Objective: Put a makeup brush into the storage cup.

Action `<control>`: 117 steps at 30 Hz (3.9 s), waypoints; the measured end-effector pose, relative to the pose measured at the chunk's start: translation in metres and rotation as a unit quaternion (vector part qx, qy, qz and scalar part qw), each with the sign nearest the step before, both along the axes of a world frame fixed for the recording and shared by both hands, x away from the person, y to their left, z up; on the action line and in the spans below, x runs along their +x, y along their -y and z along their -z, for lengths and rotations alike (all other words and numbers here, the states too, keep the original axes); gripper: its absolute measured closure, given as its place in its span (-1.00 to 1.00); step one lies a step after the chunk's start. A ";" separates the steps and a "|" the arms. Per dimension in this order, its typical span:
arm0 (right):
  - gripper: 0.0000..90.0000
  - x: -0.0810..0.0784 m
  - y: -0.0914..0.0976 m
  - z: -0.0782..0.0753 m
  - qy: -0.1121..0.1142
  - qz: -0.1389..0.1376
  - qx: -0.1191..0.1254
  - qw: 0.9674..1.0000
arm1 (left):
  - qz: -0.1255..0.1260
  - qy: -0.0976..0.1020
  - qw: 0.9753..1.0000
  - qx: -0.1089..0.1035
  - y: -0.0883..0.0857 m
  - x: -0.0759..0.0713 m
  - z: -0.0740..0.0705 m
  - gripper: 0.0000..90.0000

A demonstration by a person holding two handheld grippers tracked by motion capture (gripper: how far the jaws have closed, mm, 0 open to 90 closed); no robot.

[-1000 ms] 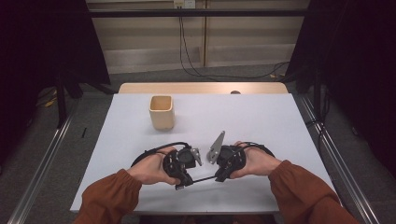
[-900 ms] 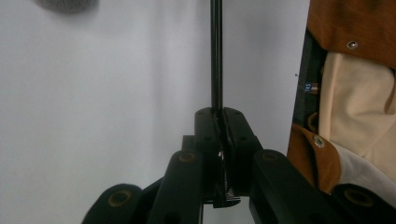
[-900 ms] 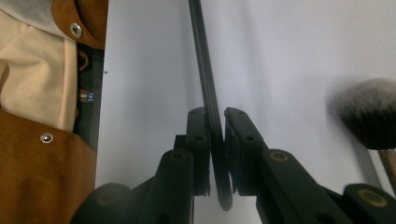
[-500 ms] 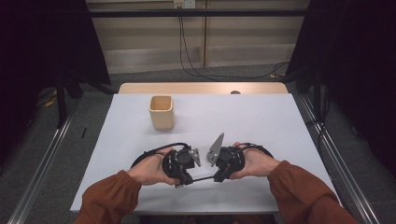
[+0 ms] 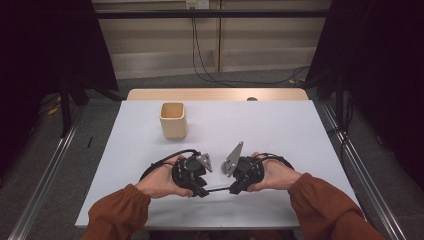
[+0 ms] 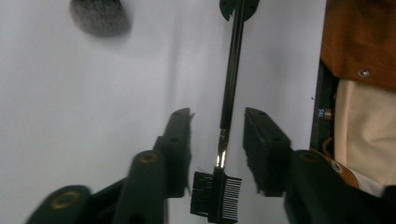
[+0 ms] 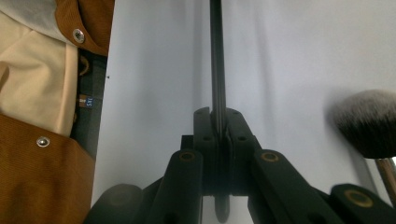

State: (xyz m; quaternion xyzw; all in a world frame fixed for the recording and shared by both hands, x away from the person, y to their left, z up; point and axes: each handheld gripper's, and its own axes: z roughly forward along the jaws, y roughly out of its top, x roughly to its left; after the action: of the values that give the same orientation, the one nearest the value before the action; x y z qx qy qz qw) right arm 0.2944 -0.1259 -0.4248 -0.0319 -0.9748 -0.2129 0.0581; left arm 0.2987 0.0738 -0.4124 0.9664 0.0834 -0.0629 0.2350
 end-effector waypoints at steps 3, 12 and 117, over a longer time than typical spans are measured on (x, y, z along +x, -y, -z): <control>0.91 0.000 0.002 0.000 -0.001 0.006 0.001 1.000 | -0.026 0.003 0.999 -0.026 -0.003 0.002 0.002 -0.02; 0.91 0.000 0.007 -0.001 -0.006 0.018 0.007 1.000 | -0.074 0.025 0.994 -0.075 -0.016 0.003 -0.004 -0.55; 0.91 -0.017 0.079 0.019 0.050 0.248 0.372 0.893 | -0.268 0.105 0.917 -0.274 -0.078 -0.033 0.010 -0.90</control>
State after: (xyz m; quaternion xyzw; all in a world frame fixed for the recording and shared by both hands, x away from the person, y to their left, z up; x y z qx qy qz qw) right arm 0.2771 -0.2046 -0.4435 -0.2379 -0.7863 -0.5690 -0.0376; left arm 0.2655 0.1520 -0.4224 0.8065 0.2939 0.0845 0.5060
